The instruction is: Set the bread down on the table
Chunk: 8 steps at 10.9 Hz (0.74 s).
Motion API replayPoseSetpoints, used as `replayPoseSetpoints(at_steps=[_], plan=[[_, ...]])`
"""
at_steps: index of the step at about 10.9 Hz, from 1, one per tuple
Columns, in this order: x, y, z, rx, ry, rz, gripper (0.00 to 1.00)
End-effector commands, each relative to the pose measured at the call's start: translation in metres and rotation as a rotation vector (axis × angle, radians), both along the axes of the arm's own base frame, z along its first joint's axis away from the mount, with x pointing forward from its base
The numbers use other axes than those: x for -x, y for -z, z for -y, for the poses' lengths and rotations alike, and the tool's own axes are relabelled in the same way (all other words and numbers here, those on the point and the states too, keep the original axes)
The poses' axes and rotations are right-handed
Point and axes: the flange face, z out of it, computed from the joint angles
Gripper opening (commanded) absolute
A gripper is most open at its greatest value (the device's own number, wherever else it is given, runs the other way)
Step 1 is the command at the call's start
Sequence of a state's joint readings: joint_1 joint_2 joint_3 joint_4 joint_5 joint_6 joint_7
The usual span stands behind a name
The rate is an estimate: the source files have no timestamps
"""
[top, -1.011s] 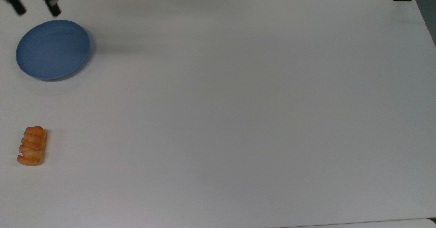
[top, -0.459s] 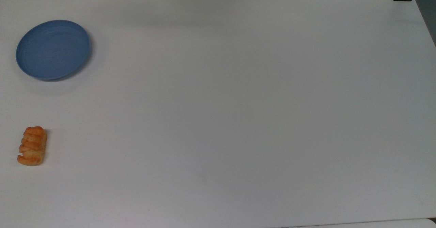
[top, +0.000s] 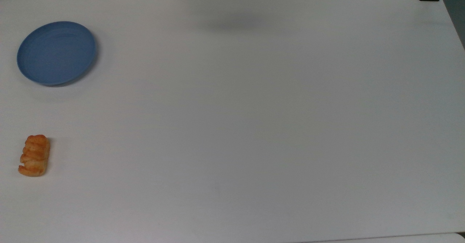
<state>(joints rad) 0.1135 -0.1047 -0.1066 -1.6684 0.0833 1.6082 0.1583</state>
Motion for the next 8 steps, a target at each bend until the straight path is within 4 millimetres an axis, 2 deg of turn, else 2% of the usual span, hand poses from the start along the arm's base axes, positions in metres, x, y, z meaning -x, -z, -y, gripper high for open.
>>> replayPoseSetpoints(at_steps=[1, 3, 5, 8], plan=[[0.004, 0.025, -0.034, 0.026, -0.086, -0.034, 1.00], [-0.018, 0.035, -0.027, 0.030, -0.128, 0.014, 1.00], [-0.028, 0.042, -0.030, 0.040, -0.157, 0.042, 1.00], [-0.031, 0.038, -0.021, 0.086, -0.203, 0.089, 1.00]])
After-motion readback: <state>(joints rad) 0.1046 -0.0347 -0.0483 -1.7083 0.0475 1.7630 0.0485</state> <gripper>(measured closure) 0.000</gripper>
